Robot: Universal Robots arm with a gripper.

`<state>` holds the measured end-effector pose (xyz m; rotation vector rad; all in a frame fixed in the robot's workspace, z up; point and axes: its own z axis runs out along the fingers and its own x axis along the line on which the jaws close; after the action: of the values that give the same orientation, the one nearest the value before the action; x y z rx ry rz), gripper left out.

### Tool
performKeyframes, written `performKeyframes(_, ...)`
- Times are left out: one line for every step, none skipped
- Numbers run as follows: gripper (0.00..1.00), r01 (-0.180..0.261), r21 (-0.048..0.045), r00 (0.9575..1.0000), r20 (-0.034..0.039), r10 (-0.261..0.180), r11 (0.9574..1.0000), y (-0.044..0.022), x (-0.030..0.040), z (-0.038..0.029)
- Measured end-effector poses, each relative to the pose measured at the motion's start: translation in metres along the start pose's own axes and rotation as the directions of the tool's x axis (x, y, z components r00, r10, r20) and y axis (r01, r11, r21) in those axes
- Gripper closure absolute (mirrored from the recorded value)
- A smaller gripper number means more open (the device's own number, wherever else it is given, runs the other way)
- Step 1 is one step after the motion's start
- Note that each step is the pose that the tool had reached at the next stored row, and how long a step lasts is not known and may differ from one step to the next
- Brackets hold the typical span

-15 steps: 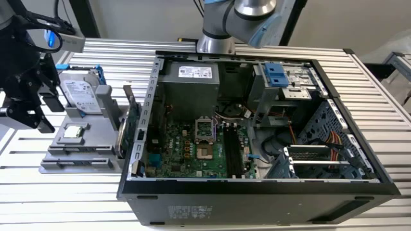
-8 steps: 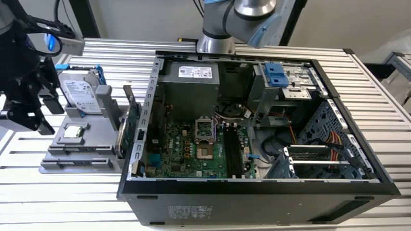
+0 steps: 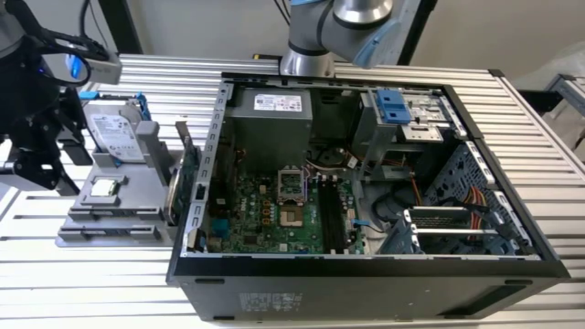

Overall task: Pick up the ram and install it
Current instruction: 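Pick up the ram and move it above insertion slot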

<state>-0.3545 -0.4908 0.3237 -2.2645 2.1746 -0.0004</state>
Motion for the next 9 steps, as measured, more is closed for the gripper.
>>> performKeyframes(0.0, -0.001, -0.0001, 1.0, -0.0003, 0.001, 1.0, 0.0001, 0.0, 0.0007)
performKeyframes(0.0, -0.004, 0.0, 1.0, -0.0005, 0.004, 1.0, 0.0002, 0.0, 0.0014)
performKeyframes(0.0, -0.007, 0.0001, 1.0, -0.0006, 0.007, 1.0, 0.0002, 0.0, 0.0022)
performKeyframes(0.0, -0.009, 0.0, 1.0, -0.0008, 0.009, 1.0, 0.0003, 0.0, 0.0028)
performKeyframes(0.0, -0.01, 0.0, 0.9999, -0.001, 0.01, 0.9999, 0.0003, 0.0, 0.0035)
performKeyframes(0.0, -0.01, 0.0, 0.9999, -0.0011, 0.01, 0.9999, 0.0003, 0.0, 0.0042)
performKeyframes(0.0, -0.01, 0.0, 0.9999, -0.0011, 0.01, 0.9999, 0.0003, 0.0, 0.005)
performKeyframes(0.0, -0.01, 0.0, 0.9999, -0.0012, 0.01, 0.9999, 0.0003, 0.0, 0.0058)
performKeyframes(0.0, -0.01, 0.0001, 0.9999, -0.0013, 0.01, 0.9999, 0.0003, 0.0, 0.0067)
